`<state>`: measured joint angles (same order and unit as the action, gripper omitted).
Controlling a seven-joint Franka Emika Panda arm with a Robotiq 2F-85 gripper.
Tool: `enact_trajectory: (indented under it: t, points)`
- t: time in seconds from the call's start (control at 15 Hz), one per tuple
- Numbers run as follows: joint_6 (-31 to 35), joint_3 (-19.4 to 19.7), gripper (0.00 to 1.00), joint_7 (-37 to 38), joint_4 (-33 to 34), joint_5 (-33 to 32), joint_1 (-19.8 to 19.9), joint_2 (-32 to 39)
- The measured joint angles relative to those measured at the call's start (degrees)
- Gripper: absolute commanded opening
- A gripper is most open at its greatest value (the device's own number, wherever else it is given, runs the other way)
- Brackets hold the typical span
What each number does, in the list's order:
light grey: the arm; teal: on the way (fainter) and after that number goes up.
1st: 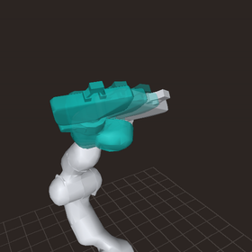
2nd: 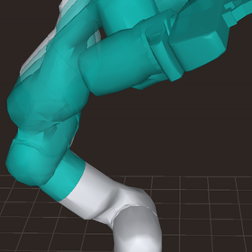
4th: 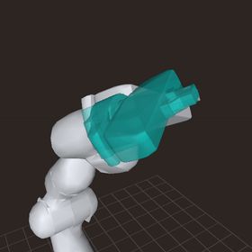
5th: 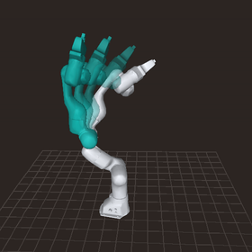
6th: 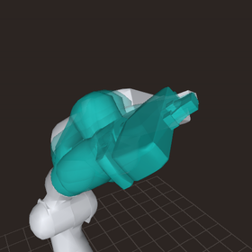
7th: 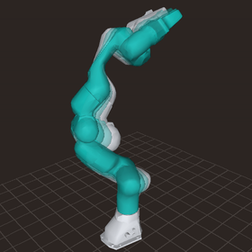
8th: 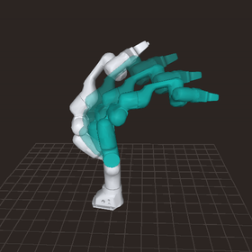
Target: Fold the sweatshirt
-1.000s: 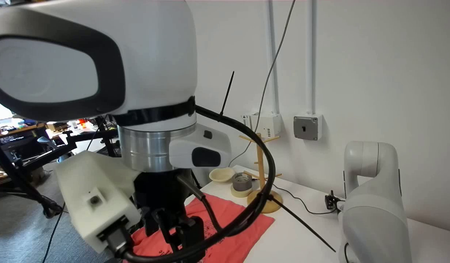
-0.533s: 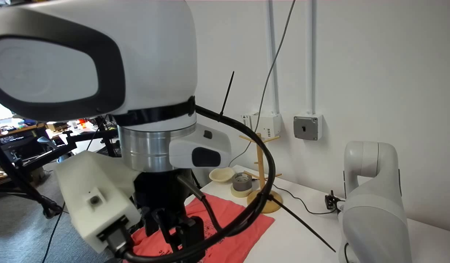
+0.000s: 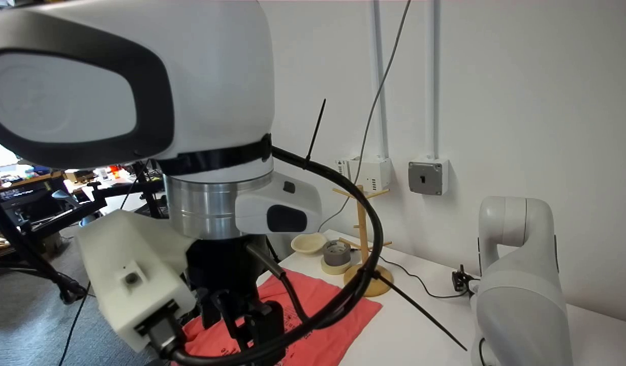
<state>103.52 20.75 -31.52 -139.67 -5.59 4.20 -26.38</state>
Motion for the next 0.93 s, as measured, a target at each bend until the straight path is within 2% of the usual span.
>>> enact_trajectory:
  t: [0.67, 0.93]
  points:
    - [0.6, -0.9, 1.00, 1.1, -0.2, 0.0, 0.1, 0.4]
    - [7.3, -3.0, 1.00, 5.8, -0.9, 0.0, 0.1, 3.3]
